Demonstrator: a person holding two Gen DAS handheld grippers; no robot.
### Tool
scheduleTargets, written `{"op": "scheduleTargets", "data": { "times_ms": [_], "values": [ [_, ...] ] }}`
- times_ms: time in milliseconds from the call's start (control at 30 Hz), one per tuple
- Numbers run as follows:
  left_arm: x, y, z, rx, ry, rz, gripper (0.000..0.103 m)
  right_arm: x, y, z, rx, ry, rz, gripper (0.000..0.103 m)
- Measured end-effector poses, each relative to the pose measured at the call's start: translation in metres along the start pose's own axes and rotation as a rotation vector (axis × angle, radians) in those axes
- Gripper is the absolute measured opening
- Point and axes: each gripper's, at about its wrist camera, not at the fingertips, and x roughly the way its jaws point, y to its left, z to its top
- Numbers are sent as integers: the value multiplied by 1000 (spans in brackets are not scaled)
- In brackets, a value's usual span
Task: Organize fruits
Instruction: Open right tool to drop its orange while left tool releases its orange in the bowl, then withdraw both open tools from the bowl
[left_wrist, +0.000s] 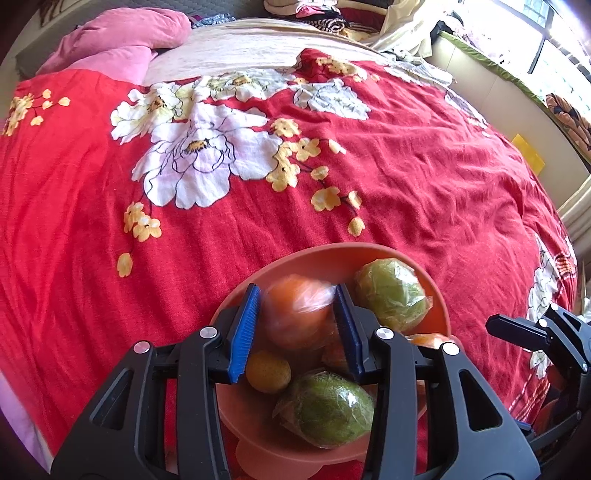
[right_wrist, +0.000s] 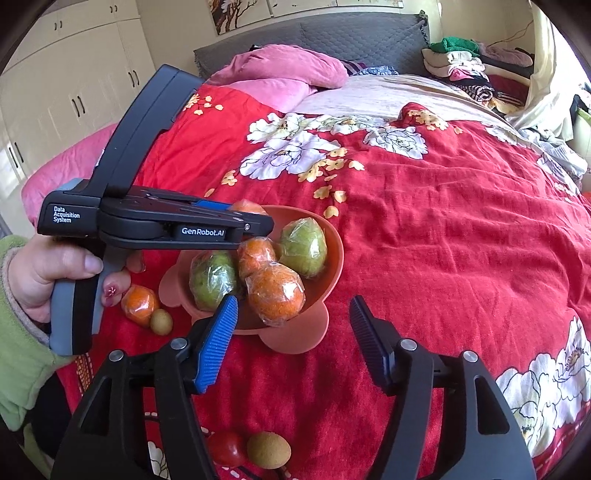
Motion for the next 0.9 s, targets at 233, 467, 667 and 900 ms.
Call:
{"op": "scheduleTargets", "data": {
  "times_ms": [233,467,667,900],
  "values": [
    [-15,0,0,-6,-25,8,39,-5,-2,2,9,-14,-4,66],
    [-39,3,-7,-11,-59,18,49,-15,-1,4,11,-34,-9,70],
    [-59,6,-16,-26,-92,23,61,-19,2,4,9,-38,-12,75],
    [-77,6,-27,-37,-121,21,72,-26,5,2,13,-48,-22,79]
  ]
}}
